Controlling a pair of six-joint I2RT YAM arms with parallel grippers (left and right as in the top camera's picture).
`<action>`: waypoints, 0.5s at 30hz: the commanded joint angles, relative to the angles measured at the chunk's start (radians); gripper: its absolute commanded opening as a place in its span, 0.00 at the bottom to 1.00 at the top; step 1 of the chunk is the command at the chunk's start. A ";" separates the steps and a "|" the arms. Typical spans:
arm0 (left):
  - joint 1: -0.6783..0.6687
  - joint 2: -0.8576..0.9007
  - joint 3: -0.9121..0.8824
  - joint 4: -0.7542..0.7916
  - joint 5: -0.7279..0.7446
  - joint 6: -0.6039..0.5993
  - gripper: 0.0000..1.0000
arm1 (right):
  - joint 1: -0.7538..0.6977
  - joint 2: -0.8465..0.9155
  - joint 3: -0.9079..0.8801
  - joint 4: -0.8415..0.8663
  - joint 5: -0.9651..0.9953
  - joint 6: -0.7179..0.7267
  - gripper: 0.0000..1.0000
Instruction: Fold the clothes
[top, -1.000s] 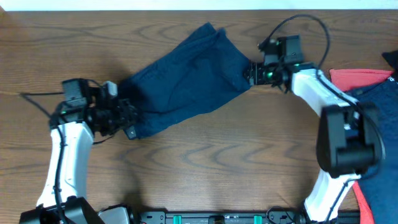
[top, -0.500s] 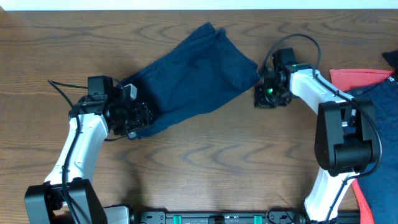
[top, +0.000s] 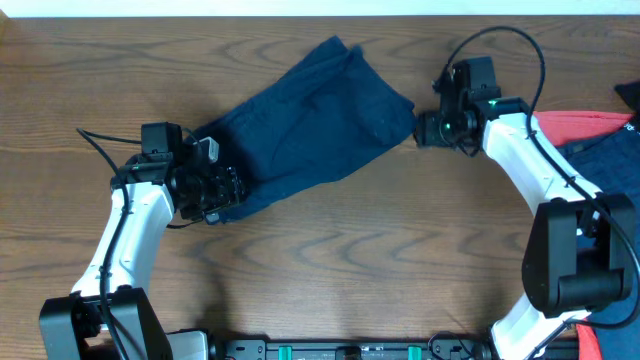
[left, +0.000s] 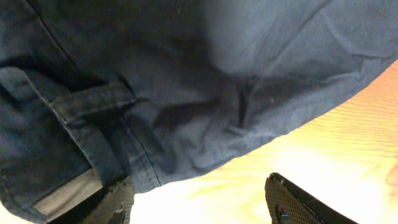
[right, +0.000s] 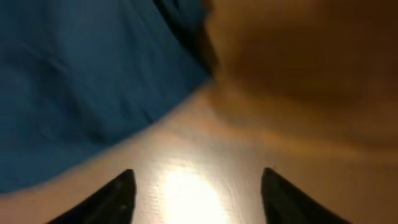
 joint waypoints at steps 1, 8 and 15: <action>-0.001 0.009 -0.009 -0.025 0.052 0.013 0.69 | 0.006 0.046 0.000 0.065 -0.086 0.006 0.70; -0.001 0.003 -0.008 -0.077 0.103 0.013 0.69 | 0.006 0.192 0.000 0.240 -0.093 0.010 0.72; -0.001 -0.018 -0.008 -0.099 0.103 0.014 0.69 | 0.010 0.230 0.001 0.307 -0.246 0.009 0.34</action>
